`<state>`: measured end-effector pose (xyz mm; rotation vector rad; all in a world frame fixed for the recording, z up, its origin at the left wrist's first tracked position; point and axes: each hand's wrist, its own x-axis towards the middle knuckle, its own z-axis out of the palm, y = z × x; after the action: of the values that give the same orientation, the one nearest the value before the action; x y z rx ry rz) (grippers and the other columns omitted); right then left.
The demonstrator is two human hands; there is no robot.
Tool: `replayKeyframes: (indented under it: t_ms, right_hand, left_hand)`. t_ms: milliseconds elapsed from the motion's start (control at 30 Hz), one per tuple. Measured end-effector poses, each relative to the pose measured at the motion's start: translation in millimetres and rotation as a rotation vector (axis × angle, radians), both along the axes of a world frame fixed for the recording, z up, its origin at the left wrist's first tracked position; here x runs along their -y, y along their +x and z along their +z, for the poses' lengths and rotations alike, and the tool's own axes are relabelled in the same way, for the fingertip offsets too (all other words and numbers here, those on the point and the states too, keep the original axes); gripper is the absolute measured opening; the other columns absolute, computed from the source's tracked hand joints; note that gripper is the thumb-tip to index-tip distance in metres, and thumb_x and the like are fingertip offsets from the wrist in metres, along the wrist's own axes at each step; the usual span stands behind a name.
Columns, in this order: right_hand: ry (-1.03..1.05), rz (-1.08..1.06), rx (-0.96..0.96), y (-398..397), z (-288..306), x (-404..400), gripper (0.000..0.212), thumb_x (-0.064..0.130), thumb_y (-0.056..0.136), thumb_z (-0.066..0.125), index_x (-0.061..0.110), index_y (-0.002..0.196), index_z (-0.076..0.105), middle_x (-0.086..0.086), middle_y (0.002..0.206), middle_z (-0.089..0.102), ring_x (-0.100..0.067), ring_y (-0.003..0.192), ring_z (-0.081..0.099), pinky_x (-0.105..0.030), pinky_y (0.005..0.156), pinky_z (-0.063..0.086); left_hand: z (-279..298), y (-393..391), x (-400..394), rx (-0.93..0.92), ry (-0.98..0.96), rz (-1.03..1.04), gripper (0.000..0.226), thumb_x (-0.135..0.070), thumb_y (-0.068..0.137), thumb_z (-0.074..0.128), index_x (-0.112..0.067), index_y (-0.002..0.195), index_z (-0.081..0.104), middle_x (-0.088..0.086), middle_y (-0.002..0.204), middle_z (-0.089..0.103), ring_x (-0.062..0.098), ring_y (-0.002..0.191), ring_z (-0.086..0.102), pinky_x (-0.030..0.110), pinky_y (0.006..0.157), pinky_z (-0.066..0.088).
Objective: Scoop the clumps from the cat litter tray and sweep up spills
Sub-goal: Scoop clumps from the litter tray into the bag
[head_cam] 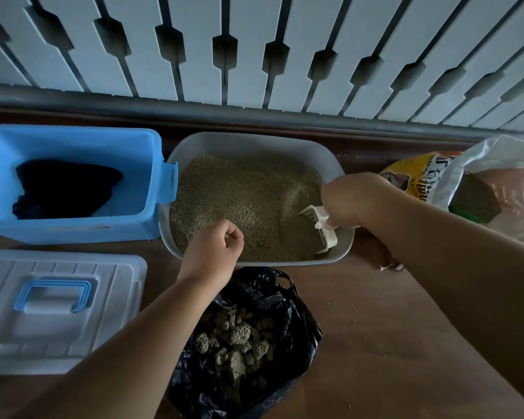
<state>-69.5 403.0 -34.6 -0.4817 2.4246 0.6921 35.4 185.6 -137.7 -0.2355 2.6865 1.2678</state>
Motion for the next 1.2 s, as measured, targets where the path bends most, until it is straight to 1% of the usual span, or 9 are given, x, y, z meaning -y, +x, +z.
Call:
replayKeyframes:
  t_ms: [100, 200, 333, 467, 600, 700, 800, 933, 1200]
  right_hand:
    - [-0.170, -0.228, 0.164, -5, -1, -12, 0.041, 0.047, 0.094, 0.062, 0.010, 0.078, 0.069, 0.006, 0.047, 0.056, -0.009, 0.042, 0.050, -0.023, 0.053, 0.046]
    - [-0.496, -0.577, 0.338, 4, -19, -19, 0.034, 0.044, 0.091, 0.068, 0.011, 0.094, 0.073, 0.001, 0.053, 0.053, -0.009, 0.035, 0.039, -0.018, 0.039, 0.033]
    - [-0.659, -0.607, 0.314, 34, -56, 0, 0.032, 0.046, 0.093, 0.064, 0.018, 0.107, 0.071, -0.003, 0.068, 0.062, -0.012, 0.050, 0.054, -0.021, 0.046, 0.042]
    - [-0.759, -0.700, 0.257, 52, -79, 26, 0.046, 0.051, 0.090, 0.065, 0.020, 0.124, 0.064, -0.003, 0.072, 0.066, -0.013, 0.058, 0.060, -0.024, 0.055, 0.047]
    - [-0.870, -0.776, 0.198, 53, -79, 28, 0.048, 0.055, 0.088, 0.066, 0.018, 0.119, 0.068, 0.002, 0.068, 0.061, -0.012, 0.055, 0.057, -0.024, 0.052, 0.042]
    - [-1.032, -0.840, 0.116, 55, -78, 20, 0.055, 0.057, 0.085, 0.068, 0.018, 0.123, 0.066, 0.003, 0.079, 0.062, -0.010, 0.057, 0.056, -0.023, 0.048, 0.041]
    - [-1.174, -0.854, 0.025, 55, -72, 10, 0.044, 0.055, 0.084, 0.070, 0.019, 0.109, 0.069, 0.005, 0.066, 0.057, -0.010, 0.054, 0.052, -0.028, 0.054, 0.041]
    - [-1.123, -0.776, 0.014, 60, -66, 0, 0.040, 0.054, 0.086, 0.069, 0.015, 0.091, 0.070, 0.001, 0.059, 0.053, -0.011, 0.049, 0.050, -0.031, 0.052, 0.041]
    - [-1.107, -0.765, -0.154, 62, -51, -11, 0.032, 0.058, 0.086, 0.066, 0.028, 0.095, 0.068, 0.001, 0.072, 0.069, -0.014, 0.058, 0.063, -0.032, 0.054, 0.050]
  left_hand:
    - [3, 3, 1, -0.002, 0.058, 0.027, 0.009, -0.025, 0.096, 0.058, -0.029, 0.089, 0.063, -0.007, 0.072, 0.062, 0.007, 0.060, 0.056, 0.024, 0.055, 0.041]
    - [5, 7, 3, -0.014, 0.112, 0.037, 0.010, -0.023, 0.095, 0.058, -0.029, 0.088, 0.062, -0.007, 0.073, 0.061, 0.006, 0.061, 0.055, 0.023, 0.057, 0.043]
    - [7, 17, 3, -0.049, 0.211, 0.077, 0.014, -0.017, 0.094, 0.058, -0.028, 0.087, 0.062, -0.003, 0.076, 0.063, 0.011, 0.066, 0.056, 0.026, 0.059, 0.046]
    - [12, 25, 5, -0.034, 0.230, 0.064, 0.016, -0.016, 0.093, 0.057, -0.030, 0.088, 0.062, -0.007, 0.083, 0.064, 0.007, 0.073, 0.060, 0.027, 0.066, 0.052]
    - [16, 25, 5, -0.009, 0.214, 0.044, 0.016, -0.016, 0.092, 0.057, -0.030, 0.087, 0.063, -0.010, 0.085, 0.063, 0.003, 0.074, 0.059, 0.021, 0.064, 0.045]
    - [17, 23, 9, 0.036, 0.273, 0.098, 0.017, -0.016, 0.093, 0.055, -0.030, 0.087, 0.063, -0.007, 0.075, 0.063, 0.004, 0.057, 0.053, 0.025, 0.055, 0.043]
    - [18, 22, 12, 0.057, 0.297, 0.133, 0.019, -0.013, 0.092, 0.054, -0.029, 0.087, 0.063, -0.006, 0.068, 0.061, 0.002, 0.048, 0.047, 0.022, 0.047, 0.037]
    - [19, 22, 11, 0.081, 0.290, 0.147, 0.020, -0.012, 0.091, 0.054, -0.029, 0.087, 0.063, -0.007, 0.071, 0.062, 0.003, 0.050, 0.048, 0.024, 0.050, 0.038]
    - [26, 23, 14, 0.097, 0.257, 0.185, 0.021, -0.010, 0.093, 0.052, -0.026, 0.086, 0.062, -0.004, 0.079, 0.066, 0.007, 0.061, 0.055, 0.022, 0.055, 0.043]
